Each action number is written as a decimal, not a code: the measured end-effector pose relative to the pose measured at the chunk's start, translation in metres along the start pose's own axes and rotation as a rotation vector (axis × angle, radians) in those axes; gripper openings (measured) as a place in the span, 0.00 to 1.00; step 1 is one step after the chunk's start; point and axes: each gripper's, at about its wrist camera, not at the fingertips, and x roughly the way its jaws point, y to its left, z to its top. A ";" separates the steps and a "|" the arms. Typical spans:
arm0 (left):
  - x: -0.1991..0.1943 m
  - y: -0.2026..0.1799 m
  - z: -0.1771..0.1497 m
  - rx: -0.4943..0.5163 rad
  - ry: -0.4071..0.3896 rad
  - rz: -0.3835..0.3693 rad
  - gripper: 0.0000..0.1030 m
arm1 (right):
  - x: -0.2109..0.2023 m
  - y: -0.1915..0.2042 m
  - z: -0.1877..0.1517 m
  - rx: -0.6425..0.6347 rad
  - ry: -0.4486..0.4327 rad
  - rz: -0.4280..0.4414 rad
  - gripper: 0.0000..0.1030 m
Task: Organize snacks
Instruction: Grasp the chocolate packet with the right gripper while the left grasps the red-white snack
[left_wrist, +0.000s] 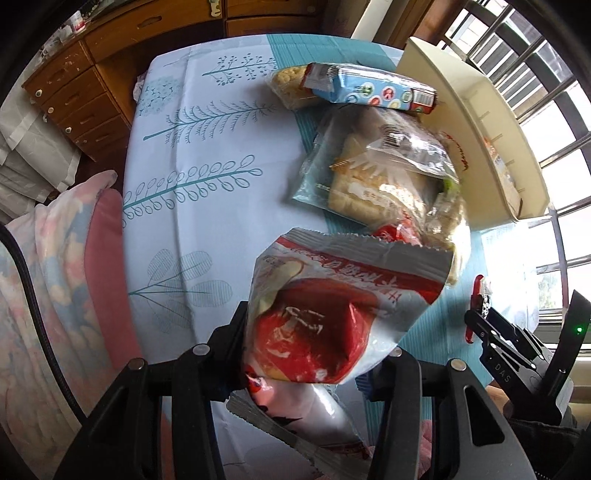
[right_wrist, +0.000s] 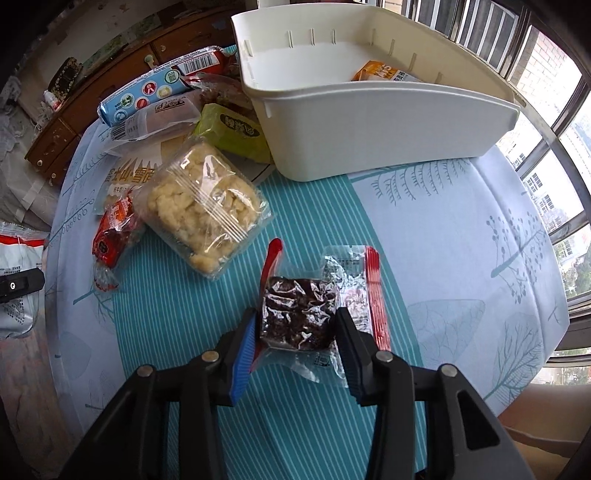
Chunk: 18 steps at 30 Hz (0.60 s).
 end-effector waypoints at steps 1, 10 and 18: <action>-0.004 -0.006 -0.002 0.005 -0.007 -0.012 0.46 | -0.004 0.000 -0.002 -0.002 0.001 0.007 0.41; -0.039 -0.054 -0.008 0.067 -0.117 -0.131 0.46 | -0.044 -0.013 0.001 -0.038 -0.075 0.050 0.41; -0.065 -0.095 0.002 0.086 -0.237 -0.209 0.46 | -0.075 -0.038 0.020 -0.089 -0.162 0.100 0.41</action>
